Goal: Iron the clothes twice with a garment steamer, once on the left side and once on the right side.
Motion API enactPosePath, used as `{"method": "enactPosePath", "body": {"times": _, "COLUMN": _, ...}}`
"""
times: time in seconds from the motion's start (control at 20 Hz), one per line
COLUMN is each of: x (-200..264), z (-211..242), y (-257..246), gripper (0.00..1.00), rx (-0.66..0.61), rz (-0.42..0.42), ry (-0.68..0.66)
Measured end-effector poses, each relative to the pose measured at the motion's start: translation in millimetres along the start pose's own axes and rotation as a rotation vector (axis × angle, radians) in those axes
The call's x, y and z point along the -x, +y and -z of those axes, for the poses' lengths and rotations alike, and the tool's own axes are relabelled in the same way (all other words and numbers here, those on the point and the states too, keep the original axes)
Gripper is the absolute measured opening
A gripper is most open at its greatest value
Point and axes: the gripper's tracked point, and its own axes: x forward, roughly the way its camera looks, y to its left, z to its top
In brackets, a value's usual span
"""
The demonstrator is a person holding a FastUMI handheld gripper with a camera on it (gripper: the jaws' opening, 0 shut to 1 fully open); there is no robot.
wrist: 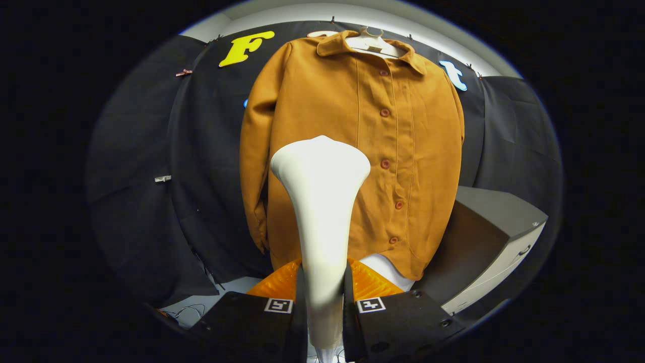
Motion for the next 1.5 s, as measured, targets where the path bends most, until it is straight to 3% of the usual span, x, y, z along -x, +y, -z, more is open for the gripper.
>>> {"method": "enactPosePath", "body": {"times": 0.95, "x": 55, "z": -153, "y": -71, "gripper": 0.31, "rx": -0.057, "rz": 0.038, "ry": -0.136}}
{"method": "enactPosePath", "body": {"times": 1.5, "x": 91, "z": -204, "y": -101, "gripper": 0.31, "rx": -0.077, "rz": 0.046, "ry": -0.171}}
